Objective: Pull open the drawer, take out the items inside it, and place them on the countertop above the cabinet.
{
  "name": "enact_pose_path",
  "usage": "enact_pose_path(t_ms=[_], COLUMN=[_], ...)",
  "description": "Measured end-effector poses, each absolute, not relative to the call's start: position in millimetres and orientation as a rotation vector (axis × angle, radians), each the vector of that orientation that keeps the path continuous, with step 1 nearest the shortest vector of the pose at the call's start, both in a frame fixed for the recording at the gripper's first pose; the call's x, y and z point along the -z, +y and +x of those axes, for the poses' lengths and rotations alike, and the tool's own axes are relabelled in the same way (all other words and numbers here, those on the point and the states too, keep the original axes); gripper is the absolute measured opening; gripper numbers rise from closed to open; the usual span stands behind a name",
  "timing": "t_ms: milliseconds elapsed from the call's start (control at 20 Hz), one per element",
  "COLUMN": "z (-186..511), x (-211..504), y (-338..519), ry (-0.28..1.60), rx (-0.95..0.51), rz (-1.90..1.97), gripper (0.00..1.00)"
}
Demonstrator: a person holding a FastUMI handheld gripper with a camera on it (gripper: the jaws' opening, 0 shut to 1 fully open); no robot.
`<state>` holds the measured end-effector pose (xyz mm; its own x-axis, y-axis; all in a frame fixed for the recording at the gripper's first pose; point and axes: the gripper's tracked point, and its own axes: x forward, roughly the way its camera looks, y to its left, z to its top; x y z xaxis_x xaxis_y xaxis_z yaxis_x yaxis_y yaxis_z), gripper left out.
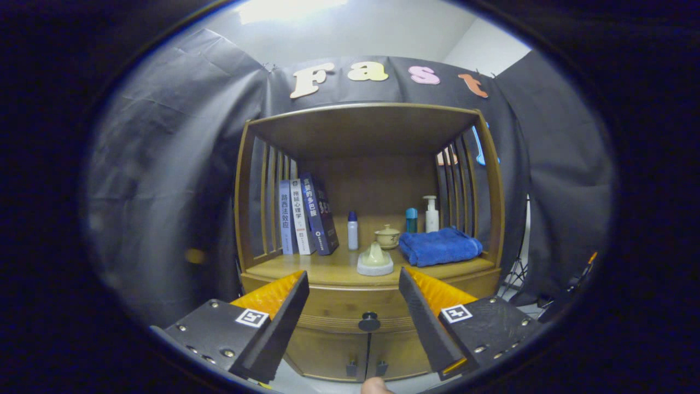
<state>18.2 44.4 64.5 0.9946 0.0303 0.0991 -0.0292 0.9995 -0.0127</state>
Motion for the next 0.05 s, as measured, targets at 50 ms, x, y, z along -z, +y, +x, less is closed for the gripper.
enact_pose_path(t_ms=[50], z=[10.2], x=[-74.0], y=[42.6], ry=[-0.087], rx=[-0.028], rz=[-0.013], gripper=[0.99])
